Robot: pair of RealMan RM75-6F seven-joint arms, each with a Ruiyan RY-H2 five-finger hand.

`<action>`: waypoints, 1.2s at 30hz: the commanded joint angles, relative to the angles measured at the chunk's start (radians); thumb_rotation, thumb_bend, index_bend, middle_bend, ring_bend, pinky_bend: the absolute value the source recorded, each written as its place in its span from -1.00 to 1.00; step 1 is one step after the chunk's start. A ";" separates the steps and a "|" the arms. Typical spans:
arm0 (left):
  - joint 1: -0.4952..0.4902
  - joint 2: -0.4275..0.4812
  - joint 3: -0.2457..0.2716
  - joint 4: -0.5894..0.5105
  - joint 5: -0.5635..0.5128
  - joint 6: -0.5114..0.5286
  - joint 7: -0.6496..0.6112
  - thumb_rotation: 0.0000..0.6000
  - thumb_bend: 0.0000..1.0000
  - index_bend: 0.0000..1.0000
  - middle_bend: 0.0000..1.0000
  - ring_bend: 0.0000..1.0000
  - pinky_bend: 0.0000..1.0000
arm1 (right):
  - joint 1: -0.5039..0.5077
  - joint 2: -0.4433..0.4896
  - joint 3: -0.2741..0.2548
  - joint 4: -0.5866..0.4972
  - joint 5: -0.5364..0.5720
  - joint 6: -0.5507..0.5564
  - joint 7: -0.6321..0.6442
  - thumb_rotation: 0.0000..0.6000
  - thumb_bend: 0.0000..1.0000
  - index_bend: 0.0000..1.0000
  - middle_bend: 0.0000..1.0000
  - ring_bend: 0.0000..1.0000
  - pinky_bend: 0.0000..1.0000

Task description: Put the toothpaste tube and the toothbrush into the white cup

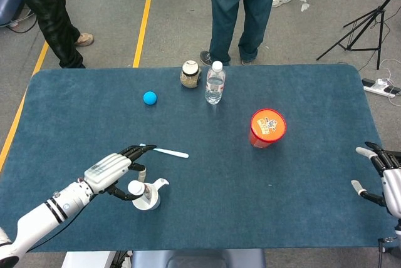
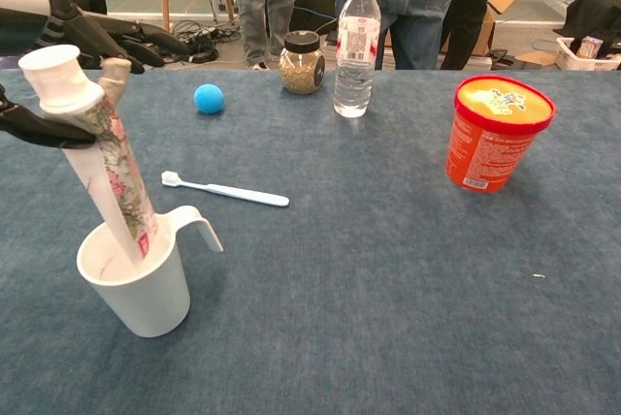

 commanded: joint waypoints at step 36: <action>0.026 -0.223 0.078 0.163 -0.031 0.044 0.073 1.00 -0.40 0.19 -1.00 -1.00 -0.90 | 0.001 0.000 0.002 0.001 0.004 -0.005 0.002 1.00 -0.69 -0.46 -0.62 -0.52 0.16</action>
